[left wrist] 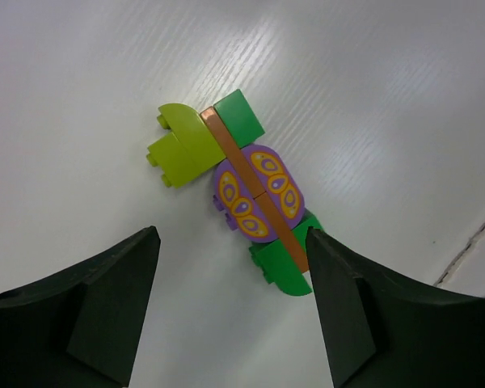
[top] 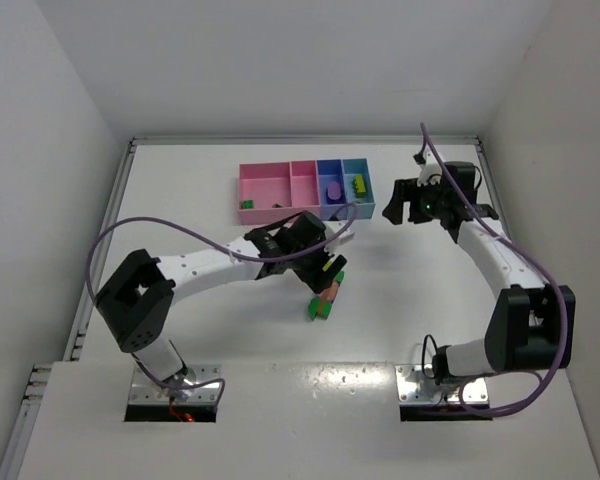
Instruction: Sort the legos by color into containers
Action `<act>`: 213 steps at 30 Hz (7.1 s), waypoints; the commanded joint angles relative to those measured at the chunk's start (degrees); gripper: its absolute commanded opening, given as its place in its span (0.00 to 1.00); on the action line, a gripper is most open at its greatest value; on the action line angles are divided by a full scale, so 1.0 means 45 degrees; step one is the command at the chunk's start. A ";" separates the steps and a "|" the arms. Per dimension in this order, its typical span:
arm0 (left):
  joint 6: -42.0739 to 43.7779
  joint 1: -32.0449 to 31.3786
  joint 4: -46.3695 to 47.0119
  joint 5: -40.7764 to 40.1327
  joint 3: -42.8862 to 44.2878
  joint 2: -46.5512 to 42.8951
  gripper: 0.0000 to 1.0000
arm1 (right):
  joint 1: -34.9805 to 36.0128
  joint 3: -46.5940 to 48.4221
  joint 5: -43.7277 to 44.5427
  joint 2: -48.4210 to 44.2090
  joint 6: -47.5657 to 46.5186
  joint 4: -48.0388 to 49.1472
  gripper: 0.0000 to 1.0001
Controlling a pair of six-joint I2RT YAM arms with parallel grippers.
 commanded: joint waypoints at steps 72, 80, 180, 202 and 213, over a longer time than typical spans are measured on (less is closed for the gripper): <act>0.0808 -0.2790 0.4385 -0.5551 -0.2258 -0.3794 0.00 | 0.2073 0.4283 -1.2635 0.4136 -0.8495 -1.1438 0.81; 0.0690 -0.2790 0.4385 -0.5435 -0.1574 -0.3677 0.00 | 0.2192 0.4145 -1.2224 0.4408 -0.8495 -1.1069 0.84; -0.6615 0.7288 0.3057 -0.1782 0.0693 -0.3403 0.00 | 0.5473 0.7894 -0.7050 0.7553 0.5959 0.3565 0.80; -0.6244 0.7171 0.3057 -0.2036 0.0576 -0.3755 0.00 | 0.6351 0.9145 -0.7947 0.8784 0.7462 0.5476 0.84; -0.6244 0.7171 0.3057 -0.1664 0.0459 -0.3989 0.00 | 0.6586 0.9262 -0.8219 0.9331 0.7462 0.6101 0.42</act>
